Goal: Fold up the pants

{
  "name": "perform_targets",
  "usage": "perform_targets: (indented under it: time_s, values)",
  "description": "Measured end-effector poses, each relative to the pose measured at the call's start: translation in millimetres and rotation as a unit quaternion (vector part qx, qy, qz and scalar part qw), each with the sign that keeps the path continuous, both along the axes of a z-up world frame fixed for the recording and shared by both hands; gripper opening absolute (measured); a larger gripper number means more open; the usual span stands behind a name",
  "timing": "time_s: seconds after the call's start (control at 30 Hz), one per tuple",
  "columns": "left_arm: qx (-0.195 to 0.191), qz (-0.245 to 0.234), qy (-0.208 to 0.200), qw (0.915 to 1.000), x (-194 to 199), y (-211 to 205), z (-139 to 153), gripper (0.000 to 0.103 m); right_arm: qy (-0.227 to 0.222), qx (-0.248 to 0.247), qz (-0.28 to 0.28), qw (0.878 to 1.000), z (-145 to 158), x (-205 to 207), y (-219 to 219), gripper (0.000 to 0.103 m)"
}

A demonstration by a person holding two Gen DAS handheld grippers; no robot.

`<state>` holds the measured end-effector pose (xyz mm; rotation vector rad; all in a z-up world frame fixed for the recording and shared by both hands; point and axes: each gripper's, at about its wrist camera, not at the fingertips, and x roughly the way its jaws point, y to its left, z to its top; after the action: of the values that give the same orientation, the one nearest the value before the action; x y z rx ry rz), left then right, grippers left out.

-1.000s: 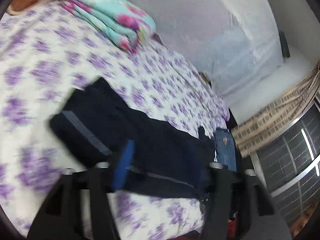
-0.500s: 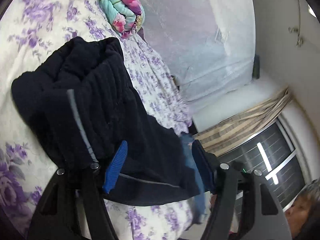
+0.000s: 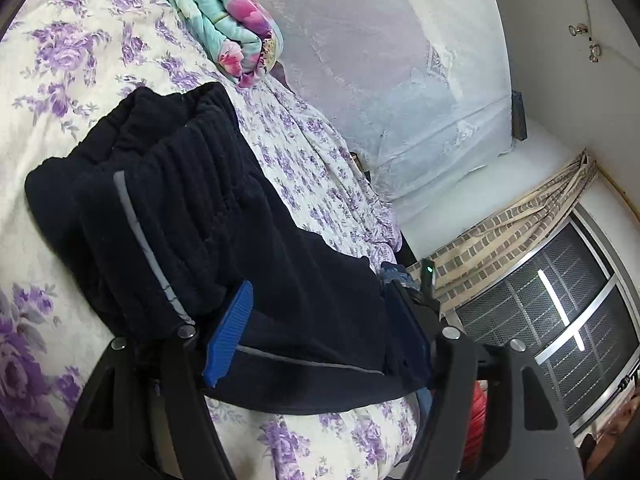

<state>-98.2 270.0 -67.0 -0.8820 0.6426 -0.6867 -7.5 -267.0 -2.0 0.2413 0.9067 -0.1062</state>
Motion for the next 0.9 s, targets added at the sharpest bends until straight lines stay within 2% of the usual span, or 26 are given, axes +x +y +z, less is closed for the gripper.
perform_targets:
  time_s: [0.07,0.13,0.23,0.3,0.33,0.4,0.43,0.5,0.57,0.63,0.67,0.8,0.9]
  values:
    - [-0.002,0.0,-0.001,1.0,0,0,0,0.067,-0.05,0.039,0.002,0.998,22,-31,-15,0.006]
    - [-0.006,0.001,-0.001,1.0,-2,0,0,0.067,-0.12,0.11,-0.005,0.987,53,-92,-47,0.006]
    - [-0.015,0.003,-0.002,0.9999,-5,3,-1,0.067,-0.177,0.165,-0.049,0.969,63,-178,-100,0.006]
    - [-0.02,0.002,-0.002,0.9998,-5,4,-2,0.068,-0.158,0.176,-0.094,0.967,41,-220,-128,0.006]
    - [-0.022,0.001,-0.002,0.9997,-5,4,-2,0.068,-0.115,0.185,-0.113,0.969,16,-238,-140,0.007]
    - [-0.021,0.001,-0.002,0.9998,-4,3,-2,0.069,-0.061,0.181,-0.132,0.973,-11,-257,-148,0.009]
    - [-0.018,0.002,-0.002,0.9998,-4,2,-1,0.069,-0.062,0.175,-0.133,0.974,-15,-262,-149,0.009]
    - [-0.011,0.005,0.001,0.9999,-4,0,0,0.069,-0.092,0.161,-0.138,0.973,-7,-276,-152,0.011]
    - [-0.003,0.008,0.0,1.0,-5,-1,1,0.069,-0.141,0.127,-0.152,0.97,14,-285,-152,0.026]
    - [0.001,0.011,-0.001,0.9999,-6,-2,1,0.069,-0.184,0.083,-0.156,0.967,34,-288,-145,0.029]
    - [0.001,0.012,-0.001,0.9999,-6,-2,1,0.069,-0.197,0.069,-0.141,0.968,42,-282,-139,0.029]
    - [0.001,0.015,-0.001,0.9999,-6,-1,1,0.069,-0.192,0.047,-0.058,0.979,46,-248,-111,0.029]
    - [0.004,0.016,-0.001,0.9999,-6,-2,2,0.069,-0.132,0.03,0.027,0.991,22,-220,-73,0.03]
